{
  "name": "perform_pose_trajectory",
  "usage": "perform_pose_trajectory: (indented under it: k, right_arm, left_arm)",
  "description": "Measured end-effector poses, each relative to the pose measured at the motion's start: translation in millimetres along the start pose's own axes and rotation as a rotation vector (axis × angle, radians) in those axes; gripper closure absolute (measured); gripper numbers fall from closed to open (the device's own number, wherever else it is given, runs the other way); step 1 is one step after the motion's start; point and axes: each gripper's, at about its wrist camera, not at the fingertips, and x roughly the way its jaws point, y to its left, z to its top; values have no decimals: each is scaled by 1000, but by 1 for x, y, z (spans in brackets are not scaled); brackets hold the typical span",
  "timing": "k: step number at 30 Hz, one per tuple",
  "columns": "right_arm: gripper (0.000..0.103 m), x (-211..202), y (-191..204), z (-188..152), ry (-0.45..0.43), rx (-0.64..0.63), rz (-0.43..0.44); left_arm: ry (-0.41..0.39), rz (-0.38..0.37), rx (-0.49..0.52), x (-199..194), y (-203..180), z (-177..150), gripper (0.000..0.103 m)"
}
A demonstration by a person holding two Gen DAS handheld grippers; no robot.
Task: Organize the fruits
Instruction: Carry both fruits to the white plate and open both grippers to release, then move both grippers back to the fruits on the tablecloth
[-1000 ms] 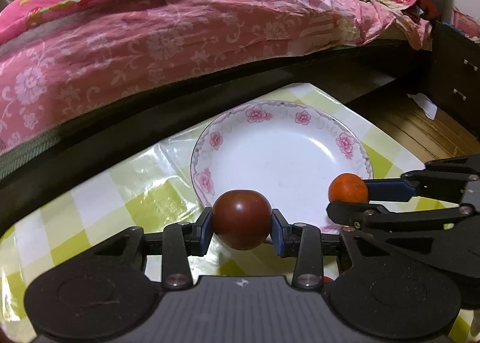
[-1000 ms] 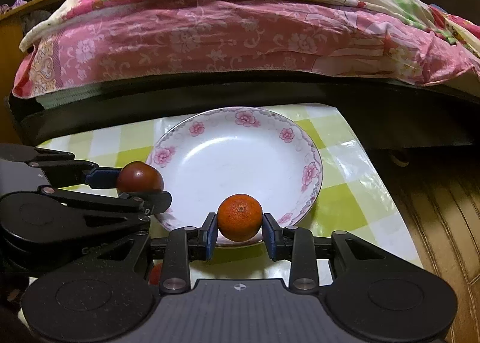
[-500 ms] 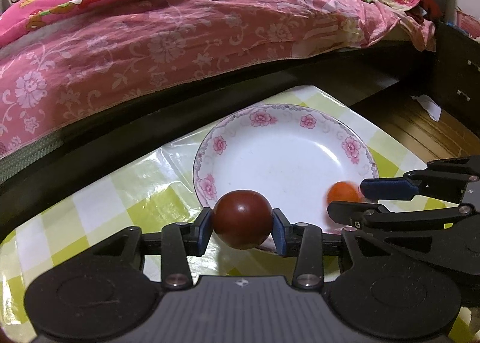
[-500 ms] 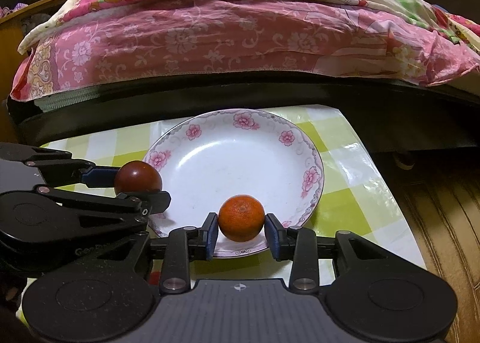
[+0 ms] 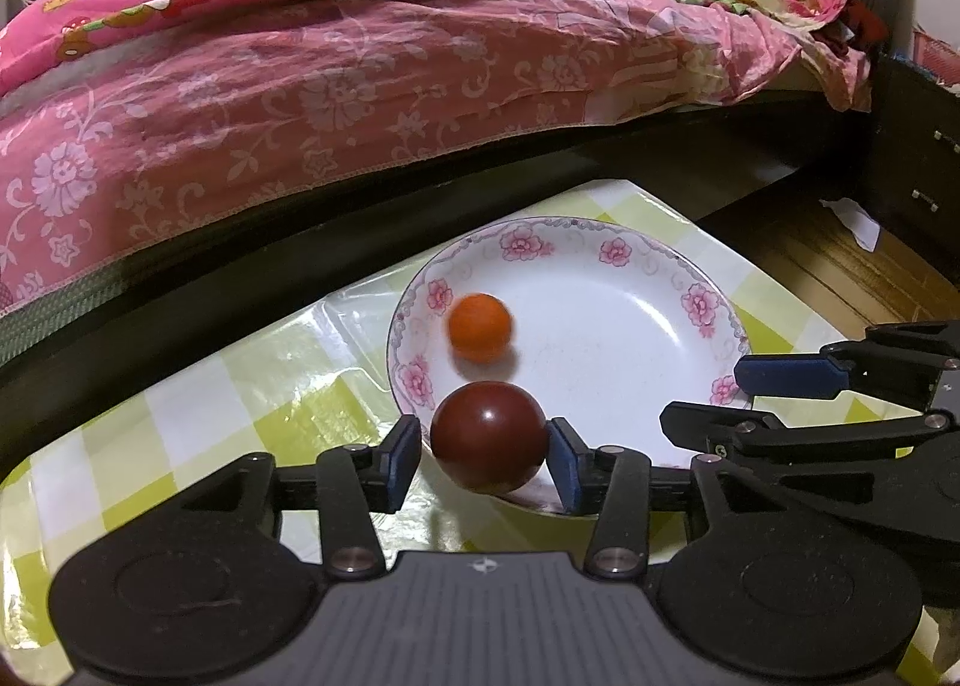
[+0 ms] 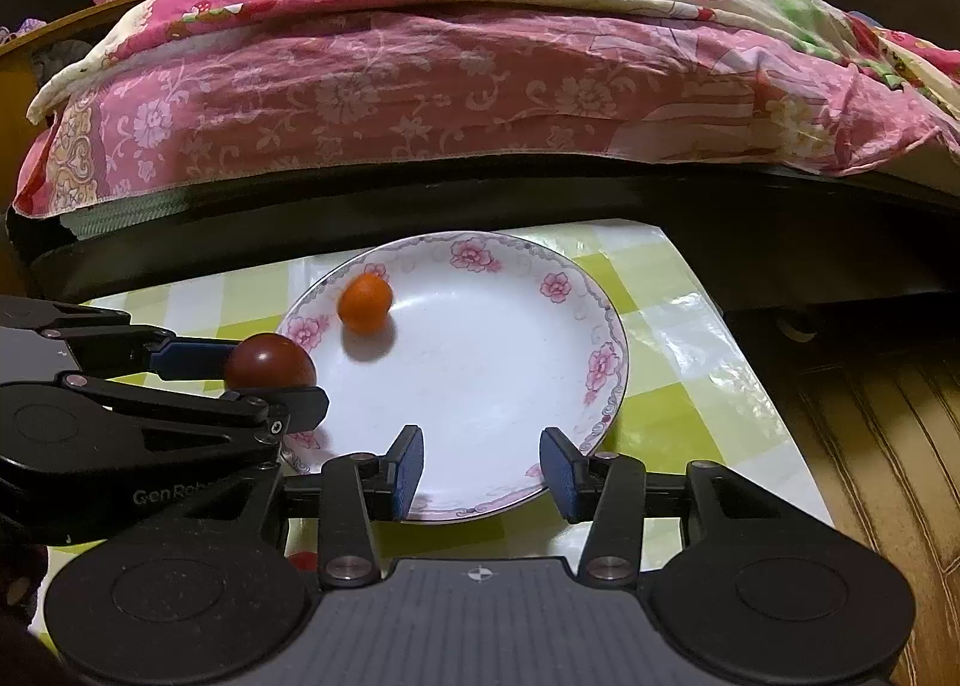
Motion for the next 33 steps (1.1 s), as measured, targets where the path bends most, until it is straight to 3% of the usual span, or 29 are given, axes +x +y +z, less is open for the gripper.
perform_pose_trajectory:
  k: [20, 33]
  right_arm:
    - [61, -12, -1, -4, -5, 24, 22]
    - [59, -34, 20, -33, 65, -21, 89]
  left_arm:
    - [-19, 3, 10, -17, 1, -5, 44]
    - [10, -42, 46, -60, 11, -47, 44]
